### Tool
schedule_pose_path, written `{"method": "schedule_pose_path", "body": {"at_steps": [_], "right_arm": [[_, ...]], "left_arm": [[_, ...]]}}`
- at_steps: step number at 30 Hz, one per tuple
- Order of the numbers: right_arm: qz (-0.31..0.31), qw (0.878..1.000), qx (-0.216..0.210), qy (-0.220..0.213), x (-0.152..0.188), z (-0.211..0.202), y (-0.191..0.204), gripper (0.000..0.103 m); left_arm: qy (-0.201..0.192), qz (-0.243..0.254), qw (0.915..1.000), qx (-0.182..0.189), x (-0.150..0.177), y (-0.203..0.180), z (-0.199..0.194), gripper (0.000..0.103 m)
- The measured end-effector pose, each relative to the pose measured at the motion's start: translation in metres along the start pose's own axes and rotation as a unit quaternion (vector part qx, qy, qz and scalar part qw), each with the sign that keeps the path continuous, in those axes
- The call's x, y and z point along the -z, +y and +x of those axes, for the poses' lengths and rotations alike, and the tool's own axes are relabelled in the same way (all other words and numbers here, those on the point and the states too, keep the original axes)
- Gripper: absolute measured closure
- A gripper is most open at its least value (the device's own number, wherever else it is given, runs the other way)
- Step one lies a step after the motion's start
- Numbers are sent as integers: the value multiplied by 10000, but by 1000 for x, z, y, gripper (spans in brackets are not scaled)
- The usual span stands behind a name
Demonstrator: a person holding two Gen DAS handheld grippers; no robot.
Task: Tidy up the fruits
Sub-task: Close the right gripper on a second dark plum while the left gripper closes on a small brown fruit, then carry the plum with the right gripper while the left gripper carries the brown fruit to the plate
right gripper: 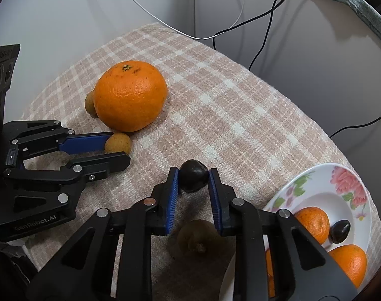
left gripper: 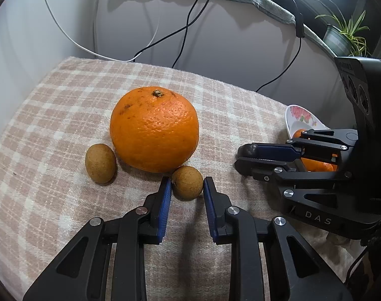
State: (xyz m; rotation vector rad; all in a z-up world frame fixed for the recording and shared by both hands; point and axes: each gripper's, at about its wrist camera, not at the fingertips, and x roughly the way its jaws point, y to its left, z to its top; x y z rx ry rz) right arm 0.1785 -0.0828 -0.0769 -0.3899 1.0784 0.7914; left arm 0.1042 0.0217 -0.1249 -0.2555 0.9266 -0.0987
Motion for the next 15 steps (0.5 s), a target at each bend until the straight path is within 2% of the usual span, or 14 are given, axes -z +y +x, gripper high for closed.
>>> {"method": "schedule_pose_path", "body": {"at_steps": [15], "right_arm": [[220,9991,-146,-319,7,-25,1,79]], "left_arm": [[-172,23,9998,124,5,-8,-20,79]]}}
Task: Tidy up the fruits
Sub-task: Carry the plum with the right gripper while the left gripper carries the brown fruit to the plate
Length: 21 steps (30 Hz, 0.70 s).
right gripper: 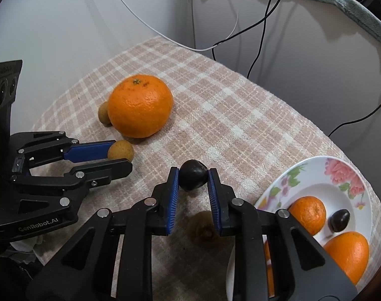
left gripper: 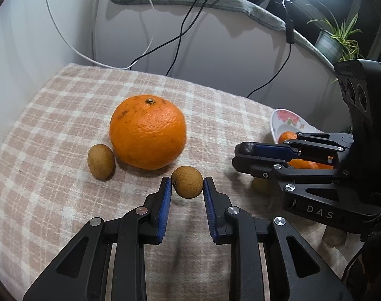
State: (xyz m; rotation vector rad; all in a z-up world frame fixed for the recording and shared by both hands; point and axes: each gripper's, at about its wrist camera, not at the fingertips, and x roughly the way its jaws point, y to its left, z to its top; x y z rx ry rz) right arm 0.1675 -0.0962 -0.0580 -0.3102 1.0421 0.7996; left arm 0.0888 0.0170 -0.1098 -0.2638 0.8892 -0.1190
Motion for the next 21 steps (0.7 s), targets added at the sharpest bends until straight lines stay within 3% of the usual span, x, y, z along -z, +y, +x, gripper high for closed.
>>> {"method": "schedule_pose_path", "body": {"at_steps": [9,21], "right_arm": [[163,9993,51,-329,7,-34,-10,79],[720,9949,302,-645,33,-74,-59,79]], "left_arm": [[-129,92,9998,148,-1,-15,-12,79],[-203,281,9986,389,-7,-46,-15,79]]}}
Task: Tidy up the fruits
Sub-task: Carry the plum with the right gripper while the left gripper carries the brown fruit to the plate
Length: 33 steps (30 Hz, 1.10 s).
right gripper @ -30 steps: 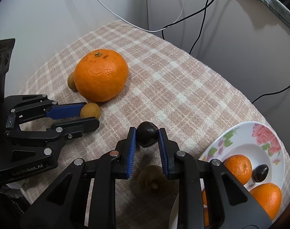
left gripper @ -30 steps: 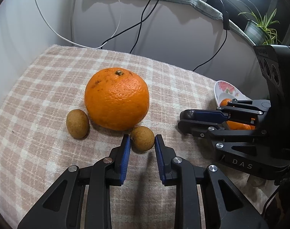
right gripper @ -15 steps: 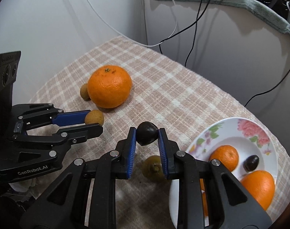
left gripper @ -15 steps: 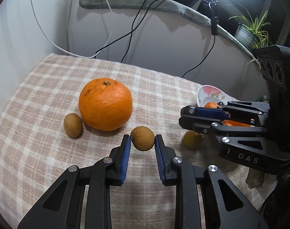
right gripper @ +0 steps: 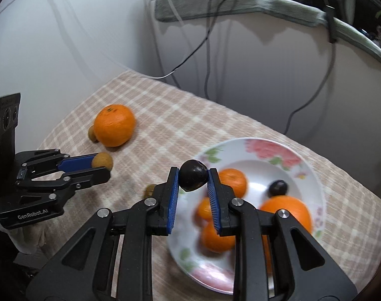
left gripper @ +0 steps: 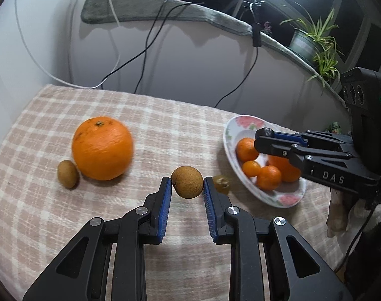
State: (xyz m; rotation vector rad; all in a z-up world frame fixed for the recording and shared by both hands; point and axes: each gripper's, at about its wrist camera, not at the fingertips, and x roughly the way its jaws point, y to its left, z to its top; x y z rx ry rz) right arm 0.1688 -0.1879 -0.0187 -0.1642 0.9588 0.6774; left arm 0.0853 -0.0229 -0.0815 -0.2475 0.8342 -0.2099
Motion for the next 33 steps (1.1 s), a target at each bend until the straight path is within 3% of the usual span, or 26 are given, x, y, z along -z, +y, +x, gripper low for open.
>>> {"method": "schedule_pose_path", "body": {"at_steps": [12,33], "right_arm": [[369,9990,210,-150,4,-20,-41,79],[603,9978,258,-111,2,-13,-70,79]], "left_arm": [[22,224,9995,208,-6,-31,8,79],[187,545,9974,434,-11,-67,27,79]]}}
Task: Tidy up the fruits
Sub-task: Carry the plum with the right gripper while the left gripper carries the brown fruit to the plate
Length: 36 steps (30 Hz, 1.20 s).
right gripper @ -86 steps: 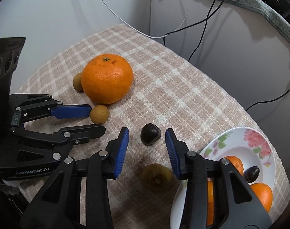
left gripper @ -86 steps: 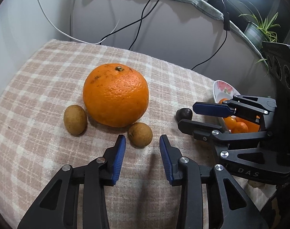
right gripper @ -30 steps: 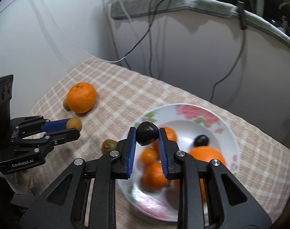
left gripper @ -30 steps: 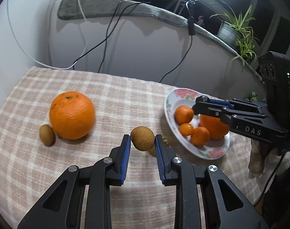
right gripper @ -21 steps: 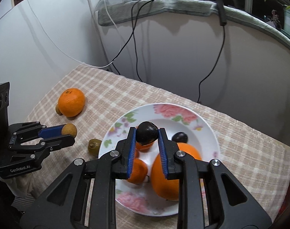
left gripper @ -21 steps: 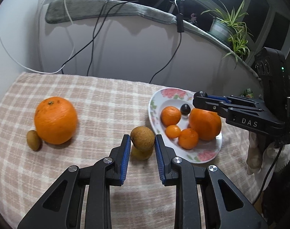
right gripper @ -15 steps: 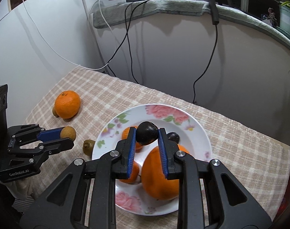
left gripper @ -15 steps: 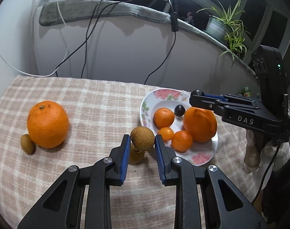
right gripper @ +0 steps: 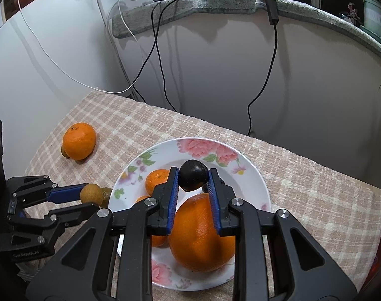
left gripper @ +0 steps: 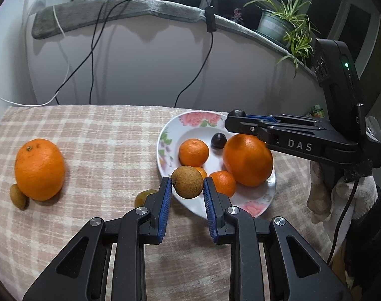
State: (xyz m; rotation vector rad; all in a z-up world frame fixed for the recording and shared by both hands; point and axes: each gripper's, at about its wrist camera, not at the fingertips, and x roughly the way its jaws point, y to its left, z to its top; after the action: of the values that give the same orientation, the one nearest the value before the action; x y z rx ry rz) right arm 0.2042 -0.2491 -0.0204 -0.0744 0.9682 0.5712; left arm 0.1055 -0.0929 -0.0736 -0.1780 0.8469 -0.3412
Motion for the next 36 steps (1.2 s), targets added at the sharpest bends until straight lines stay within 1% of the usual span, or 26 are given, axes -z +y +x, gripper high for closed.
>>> {"method": "schedule_pose_path", "body": {"at_steps": [21,22,23,24,25,26,27,28,29,30,31,32,33,35,36], "right_arm": [[7,10000,31,32,-2,6,-1,79],[12,10000,49,31,-1,6,-2,79],[18,10000,59,31,-1,6,-2,78],[23,10000,66,29,-1,6,-3,70],[26,10000,74,19,-1,5,-4,63],[30,10000,83,-5,-1,4,-4,45],[30,10000,76,-52,-1,3,-4,37],[30,9999,63,-80,-1,1,-3,36],[37,9999,52,-89,-1,1,-3,36],[41,9999,56,-94,-2,0,-3,32],[43,9999,84,-115,-2,-1,-3,28],[43,9998,112,-148,-2,-2,-3,20],[45,9997,123,-192,-2,-3,-2,15],[71,9995,132,-261,-3,-7,-3,10],[99,9994,168,-279,-4,-8,-3,8]], "left_arm": [[82,208,9997,51,0,-10,9,78],[83,231,9997,46,0,-11,9,78],[76,250,9996,46,0,-12,9,69],[65,257,9996,47,0,-12,9,59],[50,263,9996,49,0,-13,8,56],[33,272,9996,60,0,-13,7,55],[29,295,9995,62,-1,-14,6,54],[27,310,9995,53,0,-14,6,52],[32,318,9995,30,0,-15,6,43],[31,310,9995,19,0,-15,6,37],[26,291,9996,17,0,-14,5,37],[41,277,9996,27,0,-14,5,36],[58,272,9996,23,0,-14,6,34],[99,289,9995,-37,0,-14,7,30],[108,292,9995,-60,1,-14,8,30]]}}
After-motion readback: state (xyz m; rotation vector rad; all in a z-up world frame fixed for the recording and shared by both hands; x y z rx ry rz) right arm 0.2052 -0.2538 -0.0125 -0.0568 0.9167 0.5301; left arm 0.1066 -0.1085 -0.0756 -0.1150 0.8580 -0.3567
